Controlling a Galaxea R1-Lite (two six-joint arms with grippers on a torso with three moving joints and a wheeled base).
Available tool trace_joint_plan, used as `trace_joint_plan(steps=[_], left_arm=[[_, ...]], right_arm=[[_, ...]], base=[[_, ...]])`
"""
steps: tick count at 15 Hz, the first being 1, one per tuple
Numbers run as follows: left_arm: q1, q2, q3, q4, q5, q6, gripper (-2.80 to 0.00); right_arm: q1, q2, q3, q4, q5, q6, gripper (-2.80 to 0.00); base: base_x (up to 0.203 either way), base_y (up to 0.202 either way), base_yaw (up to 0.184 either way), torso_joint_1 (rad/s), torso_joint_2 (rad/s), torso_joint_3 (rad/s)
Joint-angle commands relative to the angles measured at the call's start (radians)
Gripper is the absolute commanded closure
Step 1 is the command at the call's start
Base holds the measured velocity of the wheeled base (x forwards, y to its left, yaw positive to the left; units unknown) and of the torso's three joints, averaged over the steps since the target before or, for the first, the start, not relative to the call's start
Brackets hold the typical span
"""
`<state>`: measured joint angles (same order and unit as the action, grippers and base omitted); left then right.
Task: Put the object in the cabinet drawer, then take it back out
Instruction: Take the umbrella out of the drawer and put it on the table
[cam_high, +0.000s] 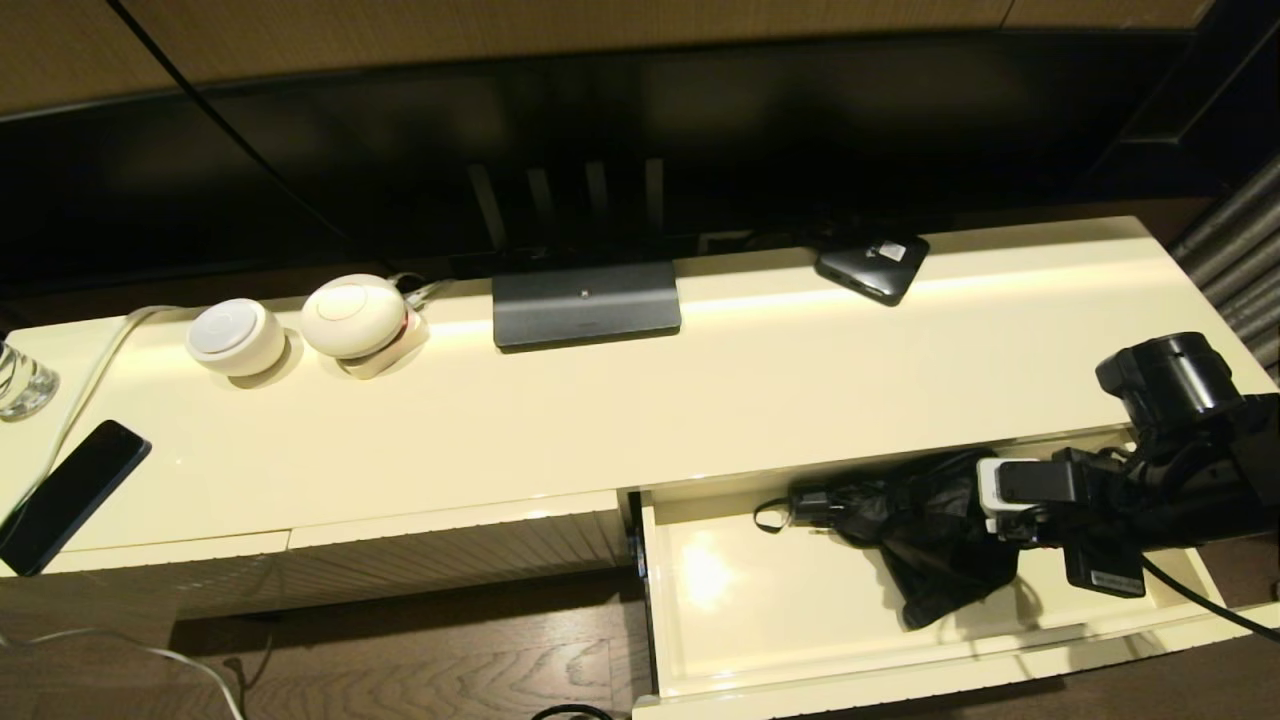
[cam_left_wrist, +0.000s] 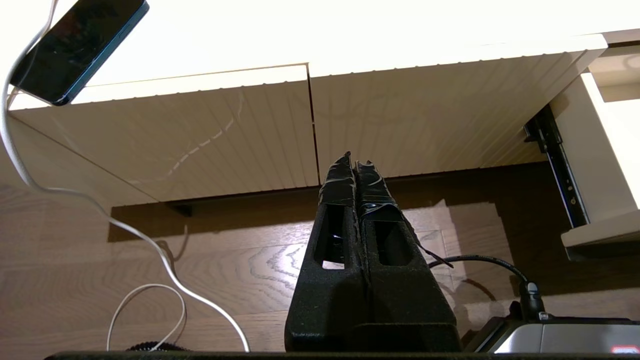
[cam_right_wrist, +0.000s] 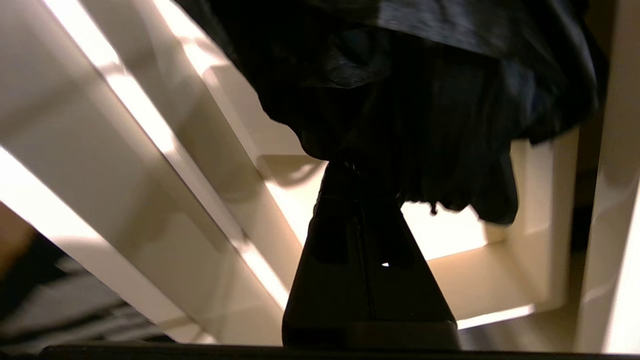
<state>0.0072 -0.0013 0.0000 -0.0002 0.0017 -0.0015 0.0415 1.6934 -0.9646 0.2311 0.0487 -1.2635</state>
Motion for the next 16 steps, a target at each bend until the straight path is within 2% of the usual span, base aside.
trace_joint_plan(steps=[1, 2, 4, 8, 9, 11, 15, 16], left_arm=[[0.0, 0.001, 0.003, -0.001, 0.0, 0.0, 0.0], [0.0, 0.001, 0.003, -0.001, 0.0, 0.0, 0.0], [0.0, 0.001, 0.003, -0.001, 0.0, 0.0, 0.0], [0.0, 0.001, 0.003, -0.001, 0.0, 0.0, 0.0], [0.0, 0.001, 0.003, 0.0, 0.0, 0.0, 0.0], [0.0, 0.001, 0.003, 0.0, 0.0, 0.0, 0.0], [0.0, 0.001, 0.003, 0.0, 0.0, 0.0, 0.0], [0.0, 0.001, 0.003, 0.0, 0.0, 0.0, 0.0]], right_arm=[[0.0, 0.036, -0.043, 0.07, 0.002, -0.14, 0.0], [0.0, 0.038, -0.051, 0.088, 0.003, -0.158, 0.0], [0.002, 0.033, -0.095, 0.211, 0.009, -0.207, 0.0], [0.013, 0.012, -0.201, 0.406, 0.04, -0.211, 0.0], [0.014, 0.013, -0.211, 0.431, 0.081, -0.212, 0.0], [0.013, 0.024, -0.212, 0.435, 0.108, -0.237, 0.0], [0.009, 0.058, -0.217, 0.435, 0.115, -0.29, 0.0], [0.008, 0.069, -0.218, 0.433, 0.122, -0.302, -2.8]], base=[[0.0, 0.0, 0.0, 0.0, 0.0, 0.0], [0.0, 0.0, 0.0, 0.0, 0.0, 0.0], [0.0, 0.0, 0.0, 0.0, 0.0, 0.0], [0.0, 0.0, 0.0, 0.0, 0.0, 0.0], [0.0, 0.0, 0.0, 0.0, 0.0, 0.0], [0.0, 0.0, 0.0, 0.0, 0.0, 0.0], [0.0, 0.0, 0.0, 0.0, 0.0, 0.0], [0.0, 0.0, 0.0, 0.0, 0.0, 0.0]])
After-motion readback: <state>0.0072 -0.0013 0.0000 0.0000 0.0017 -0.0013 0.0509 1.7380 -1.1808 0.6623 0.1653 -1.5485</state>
